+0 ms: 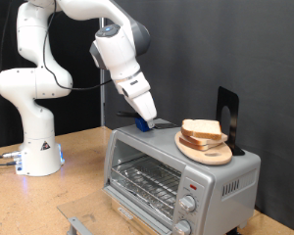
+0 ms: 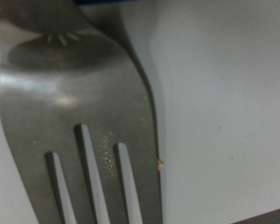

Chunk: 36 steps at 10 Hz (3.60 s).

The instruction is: Make a piece of toast with the oven

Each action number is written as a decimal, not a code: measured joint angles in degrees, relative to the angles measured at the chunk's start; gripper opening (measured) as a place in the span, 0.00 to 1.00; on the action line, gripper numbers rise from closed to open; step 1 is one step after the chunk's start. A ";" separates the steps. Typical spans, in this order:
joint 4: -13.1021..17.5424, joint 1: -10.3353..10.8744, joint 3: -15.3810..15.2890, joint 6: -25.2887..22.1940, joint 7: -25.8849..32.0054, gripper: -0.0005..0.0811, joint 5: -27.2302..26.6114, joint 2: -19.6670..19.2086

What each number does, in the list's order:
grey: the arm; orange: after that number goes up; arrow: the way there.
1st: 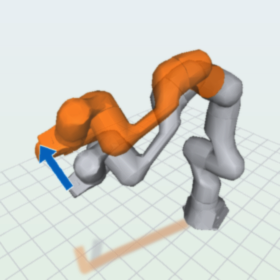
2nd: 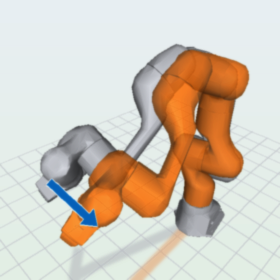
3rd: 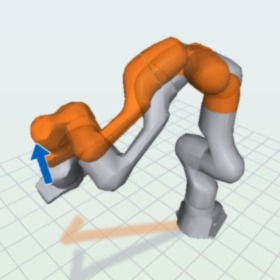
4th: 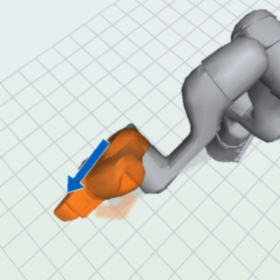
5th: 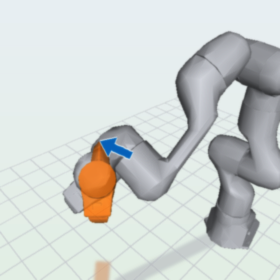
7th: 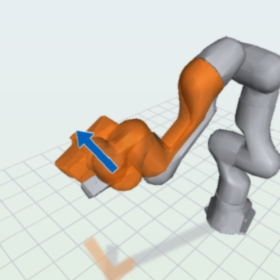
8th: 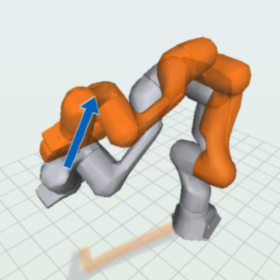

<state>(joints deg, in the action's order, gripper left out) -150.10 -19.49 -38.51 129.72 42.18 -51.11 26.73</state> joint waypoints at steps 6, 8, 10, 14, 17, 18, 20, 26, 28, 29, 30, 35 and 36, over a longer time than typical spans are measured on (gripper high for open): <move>-0.76 0.00 0.00 -0.62 -0.15 0.99 -0.04 1.13; -0.82 0.00 0.00 -0.61 -0.35 0.84 -0.08 1.14; -0.86 0.00 0.00 -0.57 -0.53 0.67 -0.12 1.14; -0.80 0.00 0.28 -0.88 -1.58 0.60 -1.02 1.37; 0.66 -0.02 3.91 -7.29 -3.12 0.60 -2.42 4.28; 1.39 -0.11 5.34 -10.03 -4.10 0.60 -2.25 5.45; 1.51 -0.23 6.14 -11.59 -4.32 0.60 -2.30 6.44; -4.55 -0.82 12.85 -4.12 -4.21 0.60 -19.04 15.38; -4.04 -5.07 15.55 -10.01 -10.71 0.60 -7.75 16.39; -3.54 -7.33 16.56 -11.94 -11.93 0.60 -3.93 16.38; -3.11 -8.60 16.98 -13.41 -12.26 0.60 -2.26 16.22; -0.63 -10.21 16.46 -19.98 -27.06 0.60 2.07 14.54; 0.44 -10.87 16.46 -20.01 -29.41 0.60 2.10 13.56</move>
<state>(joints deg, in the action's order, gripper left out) -149.66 -30.35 -22.04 109.71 12.77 -49.01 40.29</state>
